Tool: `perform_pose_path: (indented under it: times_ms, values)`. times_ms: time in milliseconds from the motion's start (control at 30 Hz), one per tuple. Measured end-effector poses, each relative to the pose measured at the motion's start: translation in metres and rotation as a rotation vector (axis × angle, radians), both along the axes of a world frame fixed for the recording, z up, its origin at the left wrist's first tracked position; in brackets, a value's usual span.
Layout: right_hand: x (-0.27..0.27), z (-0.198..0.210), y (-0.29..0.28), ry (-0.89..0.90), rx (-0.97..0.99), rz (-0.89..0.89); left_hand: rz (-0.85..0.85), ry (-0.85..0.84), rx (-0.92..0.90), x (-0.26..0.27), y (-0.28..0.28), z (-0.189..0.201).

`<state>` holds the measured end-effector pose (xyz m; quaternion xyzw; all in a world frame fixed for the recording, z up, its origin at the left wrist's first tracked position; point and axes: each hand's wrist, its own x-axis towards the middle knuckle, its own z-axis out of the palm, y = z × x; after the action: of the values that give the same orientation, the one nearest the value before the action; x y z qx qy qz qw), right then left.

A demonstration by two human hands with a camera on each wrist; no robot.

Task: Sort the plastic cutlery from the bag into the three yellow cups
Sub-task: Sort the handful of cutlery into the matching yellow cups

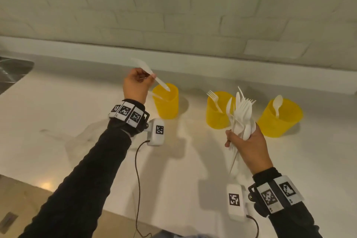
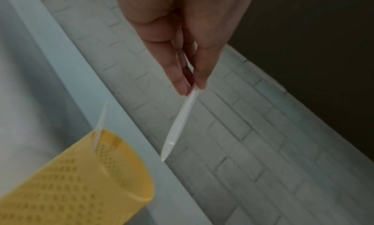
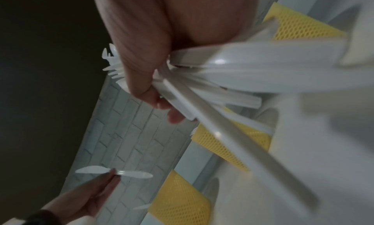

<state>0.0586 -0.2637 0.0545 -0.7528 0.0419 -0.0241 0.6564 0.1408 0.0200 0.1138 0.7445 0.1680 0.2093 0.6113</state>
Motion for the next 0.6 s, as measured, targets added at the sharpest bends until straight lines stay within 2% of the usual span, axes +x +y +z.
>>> perform_pose_path:
  times_ms: [133, 167, 267, 333, 367, 467, 533, 600]
  values:
    - [0.002, 0.001, 0.017, -0.034, 0.037, -0.072, -0.082, 0.193, 0.055, 0.015, 0.002, -0.021]
    - [0.002, 0.003, 0.019, -0.045, 0.049, -0.088, -0.093, 0.190, 0.070, 0.012, 0.002, -0.023]
    - [0.000, 0.021, 0.026, -0.119, 0.113, -0.147, -0.130, -0.009, 0.059, -0.011, -0.017, -0.024]
    - [-0.001, 0.041, 0.029, -0.196, 0.173, -0.158, -0.308, -0.002, -0.154, -0.038, -0.042, -0.026]
    - [0.000, 0.052, 0.033, -0.230, 0.185, -0.143, -0.437, 0.092, -0.305, -0.050, -0.052, -0.029]
    - [0.000, 0.078, 0.040, -0.291, 0.220, -0.100, -0.789, 0.513, -0.748, -0.071, -0.078, -0.046]
    - [0.003, 0.090, 0.047, -0.315, 0.280, -0.071, -0.877, 0.679, -0.960, -0.073, -0.086, -0.052]
    - [0.007, 0.093, 0.054, -0.321, 0.345, -0.037, -0.900, 0.744, -1.083, -0.071, -0.095, -0.051]
